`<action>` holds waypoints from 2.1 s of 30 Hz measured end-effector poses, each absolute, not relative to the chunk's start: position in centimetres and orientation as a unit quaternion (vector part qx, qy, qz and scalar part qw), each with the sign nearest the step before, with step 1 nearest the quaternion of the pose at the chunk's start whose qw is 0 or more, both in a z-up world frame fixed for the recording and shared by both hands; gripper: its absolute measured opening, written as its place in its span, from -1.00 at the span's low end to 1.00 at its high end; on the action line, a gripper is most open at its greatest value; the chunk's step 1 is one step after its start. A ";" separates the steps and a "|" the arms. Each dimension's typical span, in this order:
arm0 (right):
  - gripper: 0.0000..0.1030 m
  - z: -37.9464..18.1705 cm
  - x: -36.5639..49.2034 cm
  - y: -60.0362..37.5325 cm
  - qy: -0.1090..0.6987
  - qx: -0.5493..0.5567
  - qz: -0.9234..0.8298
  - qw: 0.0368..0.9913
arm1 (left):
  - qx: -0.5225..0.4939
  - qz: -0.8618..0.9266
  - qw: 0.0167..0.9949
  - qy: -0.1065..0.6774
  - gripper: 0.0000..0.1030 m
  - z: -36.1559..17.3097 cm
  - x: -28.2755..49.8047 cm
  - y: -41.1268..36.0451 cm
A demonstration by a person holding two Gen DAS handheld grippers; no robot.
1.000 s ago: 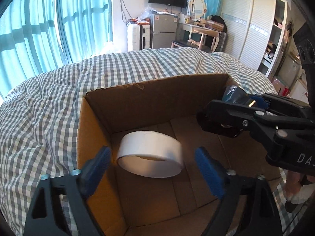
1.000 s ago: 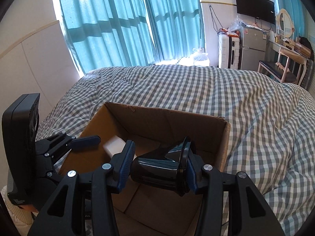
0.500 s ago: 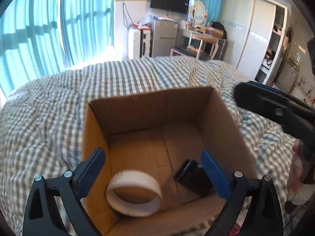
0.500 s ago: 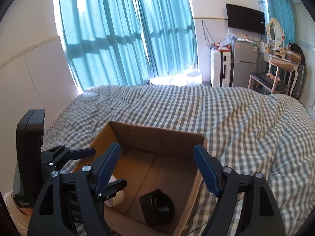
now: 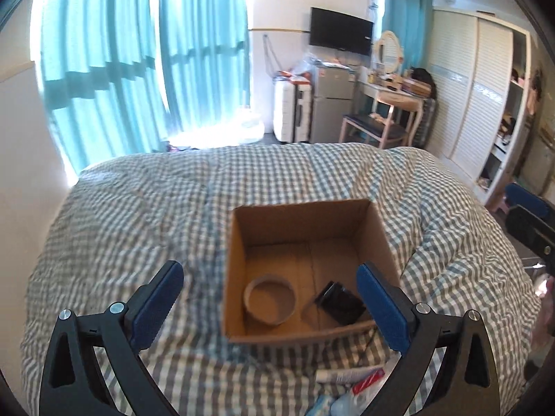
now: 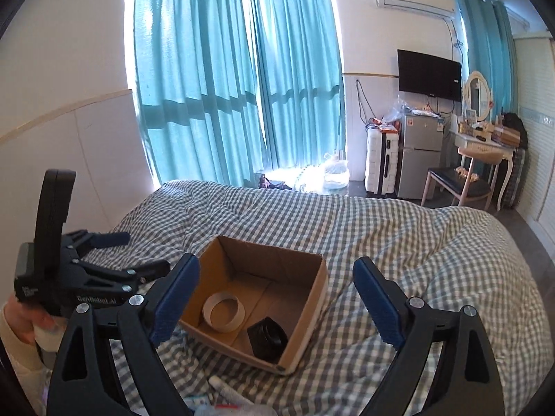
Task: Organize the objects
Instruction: 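Return to the pile and grasp the white bottle with the right tool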
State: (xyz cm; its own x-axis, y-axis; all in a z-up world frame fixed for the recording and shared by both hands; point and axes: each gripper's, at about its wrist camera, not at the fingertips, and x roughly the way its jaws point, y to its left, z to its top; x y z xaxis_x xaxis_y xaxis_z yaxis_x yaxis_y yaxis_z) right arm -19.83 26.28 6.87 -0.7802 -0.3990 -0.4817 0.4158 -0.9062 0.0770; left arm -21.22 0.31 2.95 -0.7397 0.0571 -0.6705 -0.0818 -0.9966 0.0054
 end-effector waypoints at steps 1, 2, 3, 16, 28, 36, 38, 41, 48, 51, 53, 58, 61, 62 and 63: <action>0.76 6.9 -19.2 26.4 0.022 0.255 -0.942 0.216 | -0.359 0.933 0.030 0.017 0.99 3.0 -20.6 0.3; 0.76 6.9 -18.6 26.5 0.028 0.258 -0.941 0.215 | -0.359 0.933 0.020 0.016 0.99 2.7 -19.5 0.0; 0.76 6.7 -17.8 26.5 0.034 0.262 -0.940 0.214 | -0.360 0.933 0.015 0.015 0.99 2.5 -18.7 0.0; 0.76 -4.6 -7.3 22.7 0.064 0.343 -0.917 0.196 | -0.419 0.907 -0.021 0.025 0.99 -7.4 -8.0 -1.4; 0.73 -11.8 -4.9 17.0 0.109 0.424 -0.860 0.263 | -0.439 0.897 -0.037 0.033 0.99 -10.6 -4.2 -3.7; 0.16 -14.8 -4.8 12.9 0.152 0.464 -0.813 0.316 | -0.439 0.898 -0.012 0.041 0.99 -11.2 -4.5 -4.2; 0.16 -15.2 -4.3 12.3 0.181 0.456 -0.814 0.310 | -0.438 0.898 -0.007 0.035 0.99 -11.2 -4.5 -4.4; 0.09 -15.3 -4.0 12.2 0.197 0.454 -0.814 0.304 | -0.436 0.899 -0.001 0.033 0.99 -11.2 -4.4 -4.5; -0.16 -12.4 -4.2 15.0 0.140 0.436 -0.838 0.297 | -0.436 0.899 -0.001 0.028 0.99 -10.9 -4.4 -4.5; -0.16 -9.7 -4.7 17.3 0.109 0.416 -0.857 0.283 | -0.441 0.897 -0.005 0.034 0.99 -10.9 -4.7 -3.9; -0.16 -8.2 -5.1 18.7 0.097 0.403 -0.869 0.270 | -0.444 0.896 0.006 0.029 0.99 -10.8 -5.0 -3.1; -0.16 -6.4 -6.4 21.8 0.082 0.391 -0.888 0.229 | -0.452 0.891 0.046 0.027 0.99 -11.1 -5.9 0.0; -0.16 -6.4 -6.7 23.0 0.076 0.393 -0.890 0.217 | -0.461 0.884 0.061 0.039 0.99 -11.9 -6.3 2.0; -0.16 -6.5 -6.8 23.4 0.072 0.394 -0.890 0.216 | -0.467 0.880 0.068 0.042 0.99 -12.4 -6.5 2.7; -0.16 -6.7 -6.9 23.8 0.068 0.396 -0.890 0.215 | -0.473 0.877 0.072 0.043 0.99 -12.8 -6.7 3.3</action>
